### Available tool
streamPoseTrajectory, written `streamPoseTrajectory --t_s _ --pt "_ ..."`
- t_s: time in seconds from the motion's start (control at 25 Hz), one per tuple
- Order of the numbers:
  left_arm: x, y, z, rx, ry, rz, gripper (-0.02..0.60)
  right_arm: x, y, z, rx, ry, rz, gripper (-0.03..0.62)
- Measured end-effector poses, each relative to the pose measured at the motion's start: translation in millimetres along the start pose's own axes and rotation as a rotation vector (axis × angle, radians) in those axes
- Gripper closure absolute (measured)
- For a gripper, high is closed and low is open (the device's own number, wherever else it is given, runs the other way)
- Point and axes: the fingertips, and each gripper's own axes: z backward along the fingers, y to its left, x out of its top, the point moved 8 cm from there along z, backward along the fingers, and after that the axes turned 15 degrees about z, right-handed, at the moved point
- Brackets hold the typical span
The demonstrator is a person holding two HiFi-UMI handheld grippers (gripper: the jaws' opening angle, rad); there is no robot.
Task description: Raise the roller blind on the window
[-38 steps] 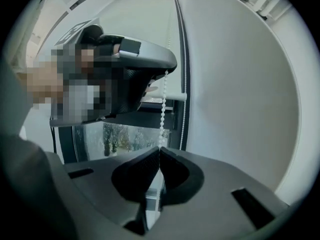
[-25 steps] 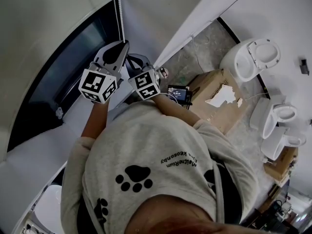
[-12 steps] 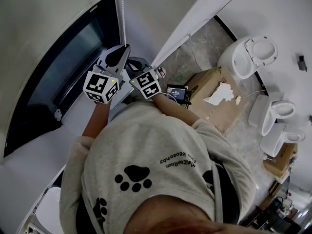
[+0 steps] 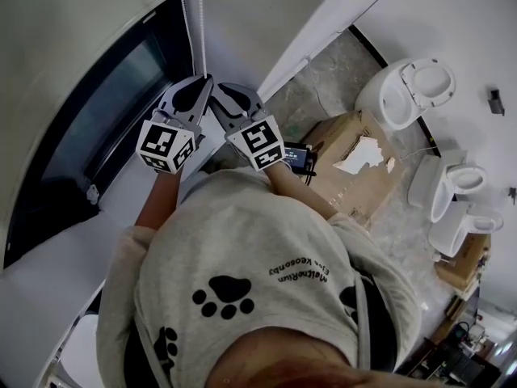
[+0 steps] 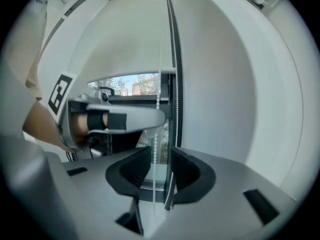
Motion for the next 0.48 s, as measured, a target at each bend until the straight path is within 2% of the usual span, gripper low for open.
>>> streamPoseTrajectory --t_s 0.28,0.48 --pt "2 -1 3 -0.007 -0.004 0.003 0.572 67 -25 40 -0.064 -0.112 0.005 0.474" --pt "1 1 5 -0.008 -0.01 0.006 0.572 131 -37 42 -0.028 -0.217 0.037 0.476"
